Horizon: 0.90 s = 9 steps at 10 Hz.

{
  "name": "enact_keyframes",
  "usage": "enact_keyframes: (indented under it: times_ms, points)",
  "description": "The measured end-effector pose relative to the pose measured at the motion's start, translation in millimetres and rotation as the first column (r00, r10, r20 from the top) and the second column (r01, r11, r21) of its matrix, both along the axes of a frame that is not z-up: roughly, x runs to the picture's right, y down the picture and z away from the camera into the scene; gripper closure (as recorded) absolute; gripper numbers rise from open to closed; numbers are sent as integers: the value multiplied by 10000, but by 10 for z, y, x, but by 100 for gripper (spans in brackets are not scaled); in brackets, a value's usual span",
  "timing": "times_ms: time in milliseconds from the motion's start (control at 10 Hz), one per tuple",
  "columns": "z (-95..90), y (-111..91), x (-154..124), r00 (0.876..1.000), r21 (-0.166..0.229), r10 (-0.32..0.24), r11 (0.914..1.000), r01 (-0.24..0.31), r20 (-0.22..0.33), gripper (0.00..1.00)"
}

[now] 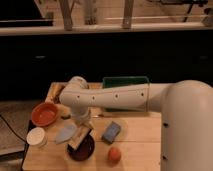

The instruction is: Wipe purple bowl with eraser

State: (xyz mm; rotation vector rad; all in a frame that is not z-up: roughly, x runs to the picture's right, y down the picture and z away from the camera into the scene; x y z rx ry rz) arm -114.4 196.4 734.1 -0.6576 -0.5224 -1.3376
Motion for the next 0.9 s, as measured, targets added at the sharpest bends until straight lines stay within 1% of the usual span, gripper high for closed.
enact_keyframes:
  times_ms: [100, 400, 500, 700, 900]
  points:
    - [-44, 57, -78, 9996, -89, -195, 9998, 196, 203, 94]
    - [-203, 225, -78, 9967, -324, -583, 9977, 602, 571, 94]
    - [-234, 264, -78, 9958, -393, -673, 9968, 697, 614, 94]
    - [-264, 326, 117, 9971, -543, -635, 9964, 657, 408, 94]
    - [-253, 306, 424, 9992, -558, -388, 9977, 385, -45, 94]
